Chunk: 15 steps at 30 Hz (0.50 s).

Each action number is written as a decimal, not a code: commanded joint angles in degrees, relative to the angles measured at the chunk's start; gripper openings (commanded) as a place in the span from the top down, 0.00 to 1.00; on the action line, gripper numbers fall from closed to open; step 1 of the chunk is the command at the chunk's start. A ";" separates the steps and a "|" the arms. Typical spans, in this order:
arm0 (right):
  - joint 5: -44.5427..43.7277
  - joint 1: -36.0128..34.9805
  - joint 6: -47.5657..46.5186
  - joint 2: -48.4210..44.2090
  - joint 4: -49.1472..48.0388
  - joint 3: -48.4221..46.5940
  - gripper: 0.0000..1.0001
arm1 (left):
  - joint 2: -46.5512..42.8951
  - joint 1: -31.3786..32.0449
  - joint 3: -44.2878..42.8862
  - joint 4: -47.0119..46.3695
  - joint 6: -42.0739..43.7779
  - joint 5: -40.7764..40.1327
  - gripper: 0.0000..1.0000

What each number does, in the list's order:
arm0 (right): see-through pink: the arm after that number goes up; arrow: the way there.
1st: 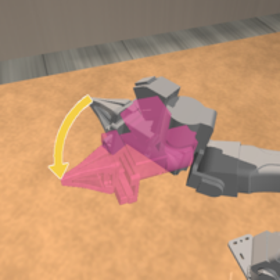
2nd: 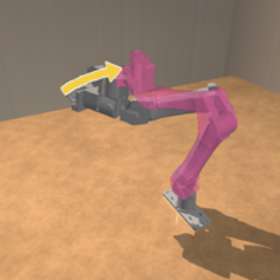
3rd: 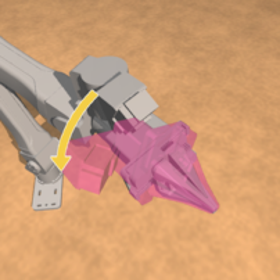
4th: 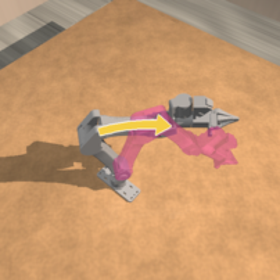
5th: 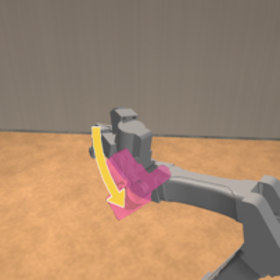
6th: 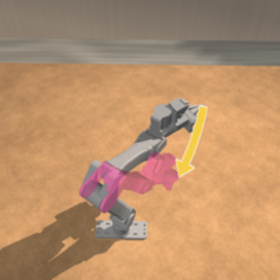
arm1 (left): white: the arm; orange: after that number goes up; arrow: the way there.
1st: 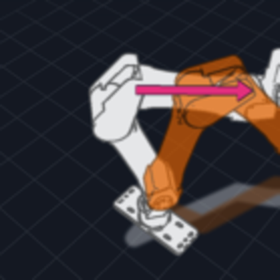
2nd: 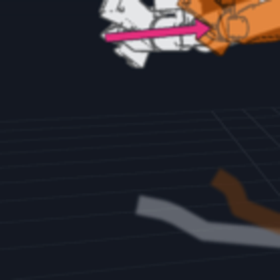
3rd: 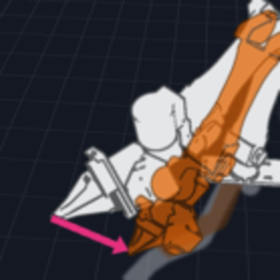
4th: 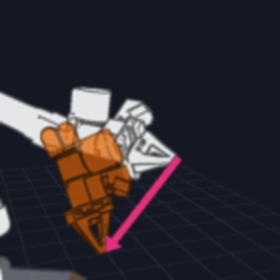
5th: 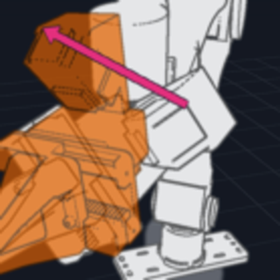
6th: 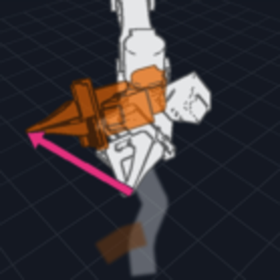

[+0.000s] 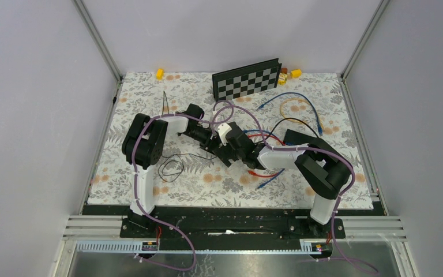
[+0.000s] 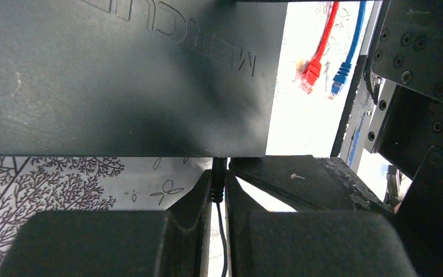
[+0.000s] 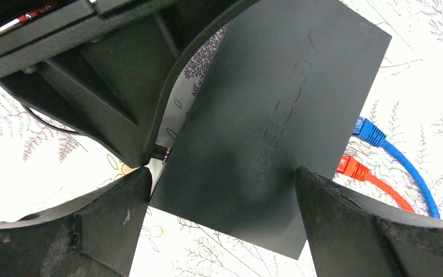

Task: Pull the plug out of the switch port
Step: Pull the connector from the switch port.

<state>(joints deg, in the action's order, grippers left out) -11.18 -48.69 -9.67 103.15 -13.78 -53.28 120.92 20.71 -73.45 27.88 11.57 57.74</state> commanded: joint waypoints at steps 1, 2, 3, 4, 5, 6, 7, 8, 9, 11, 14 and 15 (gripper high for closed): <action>-0.02 1.47 -0.26 1.05 1.38 -1.57 0.00 | 1.05 -0.80 2.03 4.37 3.34 -6.57 1.00; 0.23 1.55 -0.19 1.05 1.51 -1.57 0.00 | 1.18 -0.76 1.73 4.46 3.47 -6.39 1.00; 0.28 1.64 -0.13 1.08 1.48 -1.57 0.00 | 1.53 -0.76 1.23 5.26 4.12 -6.03 1.00; 0.36 1.72 -0.11 1.12 1.48 -1.58 0.00 | 2.08 -0.76 0.17 6.53 5.05 -5.40 1.00; 0.44 1.84 -0.01 1.10 1.48 -1.59 0.00 | 2.77 -0.81 -1.03 8.51 5.89 -4.91 1.00; 0.52 1.88 0.08 1.13 1.54 -1.61 0.00 | 3.32 -0.84 -2.42 10.02 6.41 -4.32 1.00; 0.47 1.97 0.09 1.20 1.56 -1.65 0.00 | 3.66 -0.92 -3.04 10.79 6.53 -3.65 1.00; 0.58 2.08 0.17 1.19 1.64 -1.70 0.00 | 3.72 -1.01 -3.14 11.02 6.33 -3.26 1.00; 0.58 2.22 0.20 1.25 1.75 -1.74 0.00 | 3.71 -1.02 -3.28 11.05 6.24 -3.18 1.00; 0.90 2.44 0.34 1.25 1.83 -1.81 0.00 | 3.17 -1.07 -3.13 10.34 5.74 -3.71 1.00; 1.49 2.76 0.44 1.28 2.05 -1.92 0.00 | 1.04 -1.02 -0.80 5.99 3.40 -6.41 1.00; 1.61 2.81 0.43 1.36 2.09 -1.92 0.00 | 0.09 -1.03 0.04 4.75 2.88 -7.32 1.00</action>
<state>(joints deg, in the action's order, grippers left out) -9.28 -47.79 -9.72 103.18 -13.52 -53.65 122.74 20.60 -76.66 32.67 14.46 58.35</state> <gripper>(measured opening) 0.995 0.101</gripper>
